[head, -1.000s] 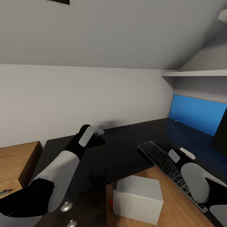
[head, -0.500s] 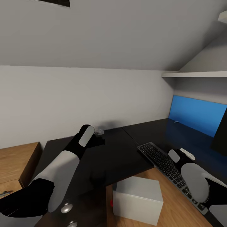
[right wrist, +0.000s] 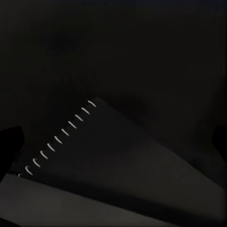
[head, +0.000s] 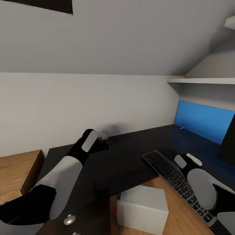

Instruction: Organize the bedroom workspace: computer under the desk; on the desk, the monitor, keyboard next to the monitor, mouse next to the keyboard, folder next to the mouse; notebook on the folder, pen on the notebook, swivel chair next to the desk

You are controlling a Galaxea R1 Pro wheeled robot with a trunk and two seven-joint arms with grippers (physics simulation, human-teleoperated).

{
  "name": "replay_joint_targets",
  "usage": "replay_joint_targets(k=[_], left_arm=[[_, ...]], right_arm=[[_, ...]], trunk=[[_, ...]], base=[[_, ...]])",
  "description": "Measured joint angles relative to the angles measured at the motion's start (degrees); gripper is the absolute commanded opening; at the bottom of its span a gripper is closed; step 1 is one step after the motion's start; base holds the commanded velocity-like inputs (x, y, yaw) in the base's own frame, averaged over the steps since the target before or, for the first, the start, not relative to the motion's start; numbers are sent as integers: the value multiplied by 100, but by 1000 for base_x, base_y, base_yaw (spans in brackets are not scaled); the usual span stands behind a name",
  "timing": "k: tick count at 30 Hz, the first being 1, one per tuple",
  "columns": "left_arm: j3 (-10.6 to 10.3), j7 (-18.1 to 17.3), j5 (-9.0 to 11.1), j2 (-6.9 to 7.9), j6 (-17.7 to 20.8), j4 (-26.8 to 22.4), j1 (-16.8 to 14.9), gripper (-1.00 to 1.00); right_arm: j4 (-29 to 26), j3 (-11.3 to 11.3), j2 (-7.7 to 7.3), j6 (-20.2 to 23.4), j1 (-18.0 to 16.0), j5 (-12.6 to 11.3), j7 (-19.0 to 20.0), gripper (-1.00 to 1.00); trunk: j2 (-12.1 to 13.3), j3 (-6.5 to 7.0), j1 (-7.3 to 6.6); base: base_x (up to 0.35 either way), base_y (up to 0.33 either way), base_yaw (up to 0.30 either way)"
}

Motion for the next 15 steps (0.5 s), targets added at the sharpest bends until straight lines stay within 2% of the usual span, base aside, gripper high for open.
replay_joint_targets(k=[7,15], left_arm=[[0,0,-1,0,0,3,0,100],[0,0,5,0,-7,4,0,100]], right_arm=[[-3,0,-4,7,0,-15,0,100],[-14,-8,-23,24,0,-31,0,100]], trunk=[[281,126,-154],[282,126,-154]], base=[[0,0,0],[0,0,0]])
